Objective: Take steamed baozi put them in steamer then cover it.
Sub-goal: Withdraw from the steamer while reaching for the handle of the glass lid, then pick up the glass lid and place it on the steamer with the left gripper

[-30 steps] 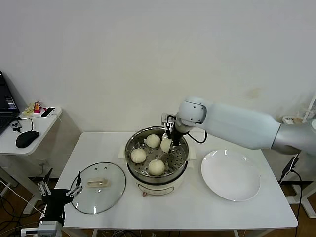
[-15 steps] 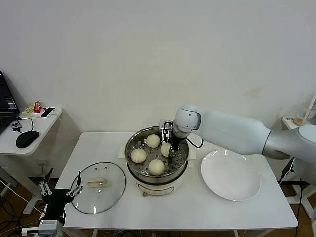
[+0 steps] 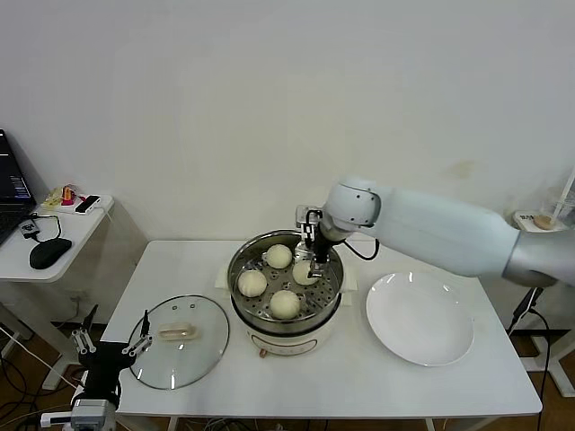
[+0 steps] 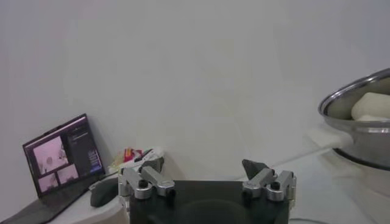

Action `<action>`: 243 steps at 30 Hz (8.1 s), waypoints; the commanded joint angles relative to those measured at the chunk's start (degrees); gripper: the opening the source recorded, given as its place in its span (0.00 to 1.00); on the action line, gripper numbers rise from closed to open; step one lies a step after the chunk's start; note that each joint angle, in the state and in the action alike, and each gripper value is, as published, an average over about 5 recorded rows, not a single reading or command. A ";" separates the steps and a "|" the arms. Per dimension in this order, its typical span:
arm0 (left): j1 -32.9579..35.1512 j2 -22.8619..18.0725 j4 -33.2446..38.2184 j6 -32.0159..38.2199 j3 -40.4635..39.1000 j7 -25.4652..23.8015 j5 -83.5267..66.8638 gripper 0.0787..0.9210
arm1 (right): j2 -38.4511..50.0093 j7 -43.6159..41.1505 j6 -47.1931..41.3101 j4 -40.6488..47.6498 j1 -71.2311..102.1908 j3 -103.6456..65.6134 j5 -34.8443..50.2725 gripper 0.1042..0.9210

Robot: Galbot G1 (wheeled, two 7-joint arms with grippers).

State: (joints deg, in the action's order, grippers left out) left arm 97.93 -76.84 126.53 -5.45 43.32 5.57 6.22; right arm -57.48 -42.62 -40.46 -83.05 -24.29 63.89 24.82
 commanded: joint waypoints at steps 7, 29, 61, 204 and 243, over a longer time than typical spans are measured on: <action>-0.47 -0.18 -0.66 1.31 -0.47 1.24 -0.82 0.88 | 16.35 52.23 26.60 -17.51 40.86 -40.59 6.25 0.88; -1.58 -0.71 -10.72 10.27 -1.53 4.55 20.43 0.88 | -20.36 20.56 49.61 -20.78 102.95 -114.06 -8.67 0.88; -9.78 8.82 -27.79 10.34 -7.73 2.10 73.79 0.88 | -25.84 30.03 48.62 -25.77 117.91 -122.32 -15.48 0.88; -48.48 -4.83 -22.76 -28.06 -47.66 -28.11 72.05 0.08 | -30.39 27.18 49.35 -20.95 116.67 -115.53 -39.73 0.88; -47.05 -6.24 -26.17 -24.21 -45.67 -25.88 77.68 0.08 | -30.14 26.64 49.82 -20.43 117.11 -114.84 -40.21 0.88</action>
State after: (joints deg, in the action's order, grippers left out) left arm 50.83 -82.81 100.59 -29.86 -2.42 -20.51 83.54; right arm -87.66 -15.97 9.29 -103.39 92.77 -50.93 -15.34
